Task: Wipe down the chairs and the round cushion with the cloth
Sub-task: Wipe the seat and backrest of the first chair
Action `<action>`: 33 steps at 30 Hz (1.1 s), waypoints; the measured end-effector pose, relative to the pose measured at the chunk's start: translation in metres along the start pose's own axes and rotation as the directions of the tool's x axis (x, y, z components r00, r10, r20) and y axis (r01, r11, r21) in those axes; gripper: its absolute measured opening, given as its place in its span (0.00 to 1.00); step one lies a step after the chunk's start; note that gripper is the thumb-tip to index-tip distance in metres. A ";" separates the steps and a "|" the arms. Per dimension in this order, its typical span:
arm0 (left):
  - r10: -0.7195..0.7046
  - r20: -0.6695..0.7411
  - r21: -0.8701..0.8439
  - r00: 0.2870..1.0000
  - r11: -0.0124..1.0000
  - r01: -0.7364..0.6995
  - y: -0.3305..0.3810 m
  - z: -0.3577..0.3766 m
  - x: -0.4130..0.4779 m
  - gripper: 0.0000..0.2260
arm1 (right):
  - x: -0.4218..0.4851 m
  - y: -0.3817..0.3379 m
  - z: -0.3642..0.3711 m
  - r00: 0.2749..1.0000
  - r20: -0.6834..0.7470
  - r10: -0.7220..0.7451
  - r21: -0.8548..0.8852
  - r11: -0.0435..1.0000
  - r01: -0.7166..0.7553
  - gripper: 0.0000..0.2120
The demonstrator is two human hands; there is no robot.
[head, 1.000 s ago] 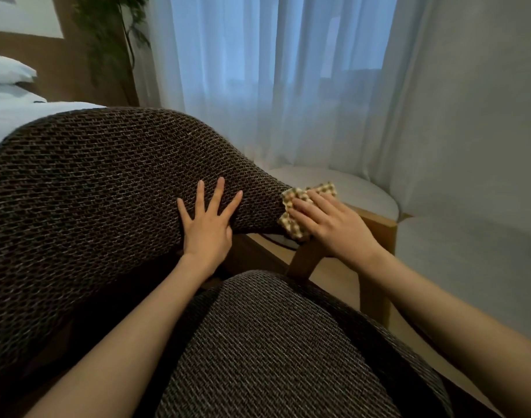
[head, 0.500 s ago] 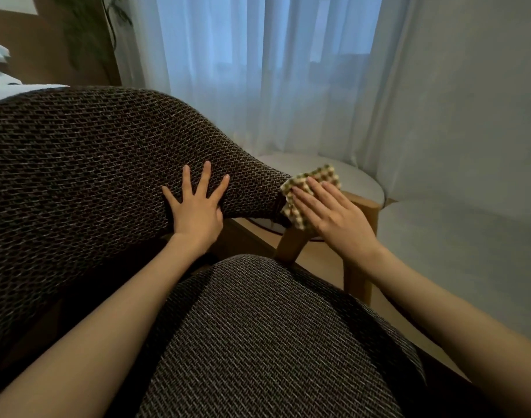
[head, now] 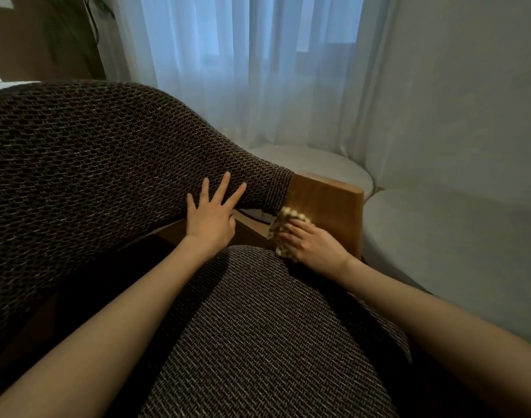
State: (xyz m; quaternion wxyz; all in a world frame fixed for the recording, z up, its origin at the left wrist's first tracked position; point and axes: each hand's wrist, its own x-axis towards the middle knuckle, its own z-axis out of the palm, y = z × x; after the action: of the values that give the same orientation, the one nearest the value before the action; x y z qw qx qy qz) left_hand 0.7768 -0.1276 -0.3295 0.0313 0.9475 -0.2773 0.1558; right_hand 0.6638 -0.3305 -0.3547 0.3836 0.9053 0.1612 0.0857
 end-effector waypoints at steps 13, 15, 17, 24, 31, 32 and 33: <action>0.023 0.006 -0.083 1.000 0.996 -0.023 0.037 -0.009 -0.031 0.31 | -0.066 0.030 -0.021 0.938 -0.286 0.197 0.121 0.978 -0.169 0.21; 0.047 0.033 -0.118 0.998 0.992 -0.043 0.047 -0.010 -0.044 0.30 | -0.077 0.018 -0.011 0.954 -0.241 0.179 0.155 0.977 -0.145 0.20; 0.068 0.063 -0.160 0.996 0.985 -0.057 0.057 -0.006 -0.059 0.29 | -0.090 0.006 0.000 0.969 -0.177 0.174 0.194 0.971 -0.139 0.19; 0.135 0.236 -0.268 0.962 0.961 -0.069 0.087 0.023 -0.125 0.26 | -0.111 0.001 -0.002 0.990 -0.019 0.141 0.295 0.947 -0.130 0.21; 0.072 0.353 -0.297 0.933 0.954 0.038 0.095 0.049 -0.163 0.29 | -0.088 0.035 -0.044 0.777 -0.192 0.599 0.675 0.655 -0.339 0.28; 0.064 0.340 -0.298 0.938 0.954 0.043 0.096 0.051 -0.166 0.29 | -0.084 0.033 -0.044 0.763 -0.147 0.630 0.756 0.569 -0.324 0.31; 0.056 0.331 -0.297 0.942 0.954 0.047 0.097 0.052 -0.167 0.29 | -0.079 0.031 -0.044 0.741 -0.107 0.662 0.814 0.486 -0.317 0.33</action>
State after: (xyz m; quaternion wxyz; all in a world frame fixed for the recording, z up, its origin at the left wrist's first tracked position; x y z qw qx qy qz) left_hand 0.6059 -0.1310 -0.4335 0.1268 0.9437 -0.3010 -0.0516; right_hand 0.5847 -0.3499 -0.3044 -0.1124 0.9451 -0.0145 0.3064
